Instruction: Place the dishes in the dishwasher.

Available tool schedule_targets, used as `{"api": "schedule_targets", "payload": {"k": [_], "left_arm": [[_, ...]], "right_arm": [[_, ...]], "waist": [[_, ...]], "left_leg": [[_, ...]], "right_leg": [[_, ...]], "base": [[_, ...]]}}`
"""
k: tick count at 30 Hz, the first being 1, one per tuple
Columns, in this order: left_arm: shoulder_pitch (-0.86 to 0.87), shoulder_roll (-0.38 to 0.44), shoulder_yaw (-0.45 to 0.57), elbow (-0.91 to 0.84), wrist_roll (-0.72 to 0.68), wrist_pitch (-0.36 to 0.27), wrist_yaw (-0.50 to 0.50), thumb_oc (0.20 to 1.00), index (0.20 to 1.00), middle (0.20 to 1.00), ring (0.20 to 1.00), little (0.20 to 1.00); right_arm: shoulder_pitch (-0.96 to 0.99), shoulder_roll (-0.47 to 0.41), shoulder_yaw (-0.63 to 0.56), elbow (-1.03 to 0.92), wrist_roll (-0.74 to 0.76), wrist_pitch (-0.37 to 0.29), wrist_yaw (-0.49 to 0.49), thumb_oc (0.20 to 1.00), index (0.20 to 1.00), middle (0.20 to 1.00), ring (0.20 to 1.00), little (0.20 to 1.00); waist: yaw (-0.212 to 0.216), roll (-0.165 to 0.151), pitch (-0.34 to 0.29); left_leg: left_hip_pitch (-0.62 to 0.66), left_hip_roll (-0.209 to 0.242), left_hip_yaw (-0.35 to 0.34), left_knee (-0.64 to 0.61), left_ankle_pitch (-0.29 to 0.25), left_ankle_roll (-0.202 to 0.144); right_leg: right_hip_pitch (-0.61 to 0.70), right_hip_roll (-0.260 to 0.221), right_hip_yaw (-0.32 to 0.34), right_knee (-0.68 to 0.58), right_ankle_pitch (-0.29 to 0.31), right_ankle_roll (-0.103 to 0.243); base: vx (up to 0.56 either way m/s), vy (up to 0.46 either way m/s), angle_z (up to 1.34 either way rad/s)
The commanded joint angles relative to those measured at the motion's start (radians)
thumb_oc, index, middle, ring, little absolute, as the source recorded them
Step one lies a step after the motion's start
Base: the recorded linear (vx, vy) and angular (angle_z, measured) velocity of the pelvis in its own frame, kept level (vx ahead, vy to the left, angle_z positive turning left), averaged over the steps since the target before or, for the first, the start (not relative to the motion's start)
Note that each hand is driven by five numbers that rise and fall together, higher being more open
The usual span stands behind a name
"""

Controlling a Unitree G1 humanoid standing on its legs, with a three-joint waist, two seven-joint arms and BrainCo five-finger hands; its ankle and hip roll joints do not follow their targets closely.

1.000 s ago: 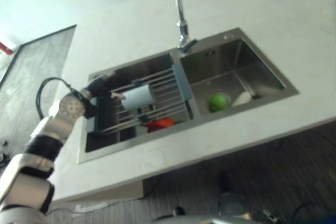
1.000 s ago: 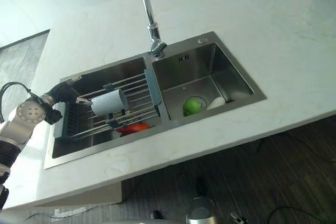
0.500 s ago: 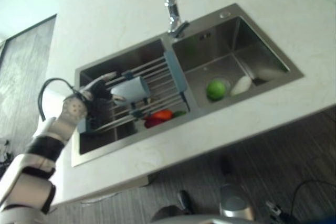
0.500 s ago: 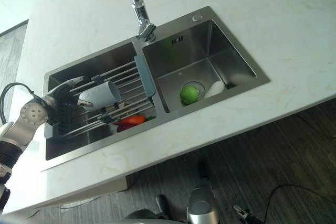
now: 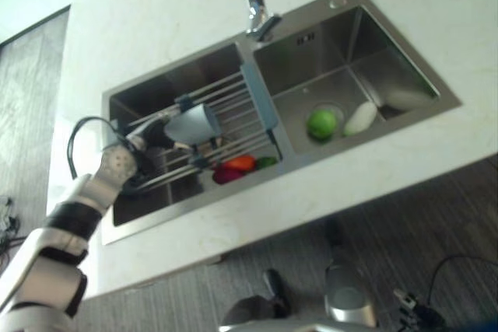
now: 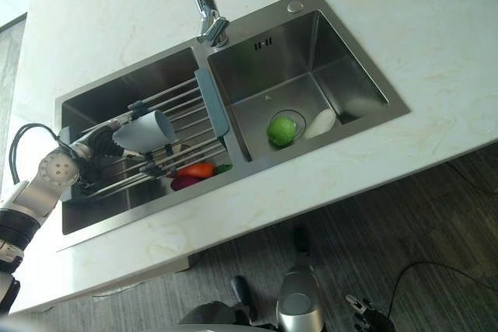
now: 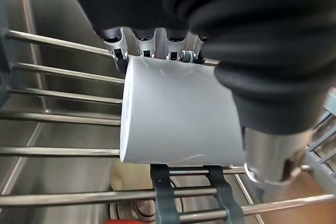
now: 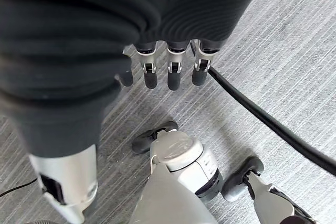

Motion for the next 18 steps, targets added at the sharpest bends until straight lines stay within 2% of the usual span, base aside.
{"api": "schedule_targets", "payload": {"k": [1,9,18], "left_arm": [[-0.075,0.035,0.003,0.024,0.017,-0.007,0.026,1.0,1.0,1.0,1.0,1.0],[-0.086,0.037,0.007,0.042,0.022,-0.013,0.052,1.0,1.0,1.0,1.0,1.0],[-0.136,0.022,-0.03,0.078,0.034,0.012,0.064,1.0,1.0,1.0,1.0,1.0]], "right_arm": [[-0.003,-0.003,0.018,-0.003,0.021,0.0,-0.006,1.0,1.0,1.0,1.0,1.0],[-0.009,-0.009,0.027,-0.025,0.035,0.009,-0.015,1.0,1.0,1.0,1.0,1.0],[-0.033,-0.021,0.044,-0.055,0.056,0.022,-0.021,1.0,1.0,1.0,1.0,1.0]], "waist": [[-0.034,-0.034,-0.01],[-0.04,-0.036,0.017],[-0.052,-0.044,0.058]], "left_leg": [[-0.113,-0.025,-0.053,0.042,-0.006,0.024],[-0.136,-0.025,-0.05,0.046,-0.002,0.023],[-0.175,-0.022,-0.042,0.057,0.004,0.021]], "right_leg": [[0.08,-0.054,0.02,0.07,-0.18,0.088],[0.053,-0.057,0.025,0.078,-0.174,0.087],[0.007,-0.056,0.034,0.089,-0.166,0.086]], "base": [[0.0,0.0,0.0],[-0.02,0.002,-0.05],[-0.02,-0.004,-0.03]]}}
